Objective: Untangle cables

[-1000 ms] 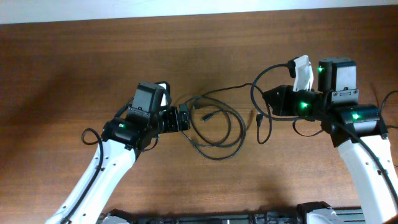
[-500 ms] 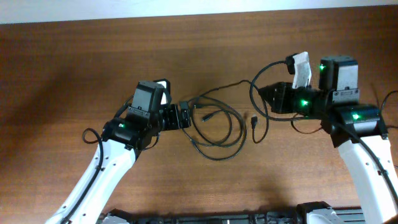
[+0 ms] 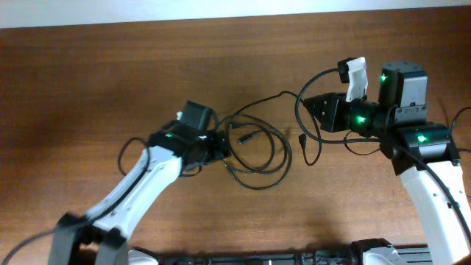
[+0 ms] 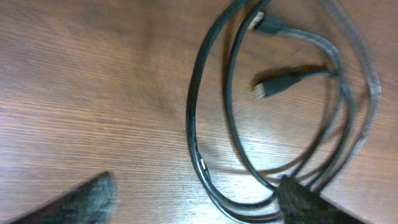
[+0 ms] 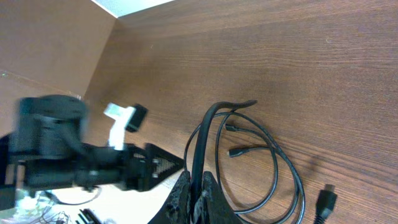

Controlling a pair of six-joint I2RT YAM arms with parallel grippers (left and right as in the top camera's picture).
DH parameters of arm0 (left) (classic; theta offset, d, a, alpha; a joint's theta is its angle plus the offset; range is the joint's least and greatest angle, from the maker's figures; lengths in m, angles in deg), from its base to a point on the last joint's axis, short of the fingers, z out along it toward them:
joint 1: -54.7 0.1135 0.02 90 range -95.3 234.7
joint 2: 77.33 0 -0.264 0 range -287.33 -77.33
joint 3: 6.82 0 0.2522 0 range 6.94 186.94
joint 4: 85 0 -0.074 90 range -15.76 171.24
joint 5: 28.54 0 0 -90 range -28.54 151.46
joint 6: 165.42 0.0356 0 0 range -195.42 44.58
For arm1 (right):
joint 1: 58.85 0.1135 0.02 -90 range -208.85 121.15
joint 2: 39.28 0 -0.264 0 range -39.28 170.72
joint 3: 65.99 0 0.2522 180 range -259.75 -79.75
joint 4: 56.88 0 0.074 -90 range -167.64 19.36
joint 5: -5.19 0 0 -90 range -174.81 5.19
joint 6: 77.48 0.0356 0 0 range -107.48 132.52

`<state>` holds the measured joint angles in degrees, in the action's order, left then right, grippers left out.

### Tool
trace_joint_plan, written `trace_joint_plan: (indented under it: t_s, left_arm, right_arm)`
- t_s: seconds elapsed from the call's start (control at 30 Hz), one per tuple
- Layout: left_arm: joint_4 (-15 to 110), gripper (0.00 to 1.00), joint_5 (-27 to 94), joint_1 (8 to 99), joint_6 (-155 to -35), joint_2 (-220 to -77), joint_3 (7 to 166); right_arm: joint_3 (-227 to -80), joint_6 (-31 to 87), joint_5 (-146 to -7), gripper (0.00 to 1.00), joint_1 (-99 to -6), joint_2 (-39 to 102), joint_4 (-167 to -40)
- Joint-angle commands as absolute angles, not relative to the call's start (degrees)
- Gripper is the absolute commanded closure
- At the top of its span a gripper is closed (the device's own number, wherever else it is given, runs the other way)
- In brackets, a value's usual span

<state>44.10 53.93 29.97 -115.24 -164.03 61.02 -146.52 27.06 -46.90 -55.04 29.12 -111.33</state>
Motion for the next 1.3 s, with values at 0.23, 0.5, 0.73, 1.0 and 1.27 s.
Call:
trace_joint_plan:
  t_s: [0.23,0.5,0.73,1.0,1.27]
  left_arm:
    - [48.4,0.99,54.0,24.1,-121.9,-174.6,60.4]
    - [45.5,1.0,58.5,33.0,-108.6,-167.9,62.7]
    - [47.9,1.0,58.4,40.7,-108.5,-160.5,62.8]
    - [52.6,1.0,49.2,40.4,-100.2,-160.2,62.8]
    - [59.0,1.0,34.6,40.4,-87.5,-158.4,64.9]
  right_arm:
    - [-147.3,26.3,-46.5,0.96,-54.7,28.1,-112.2]
    - [-147.3,32.6,-75.8,0.96,-54.7,28.1,-127.0]
    - [-147.3,38.5,-78.7,0.78,-54.7,29.5,-139.7]
    - [-147.3,38.5,-76.4,0.4,-54.7,34.3,-138.6]
    - [-147.3,37.5,-70.9,0.39,-54.7,40.8,-132.3]
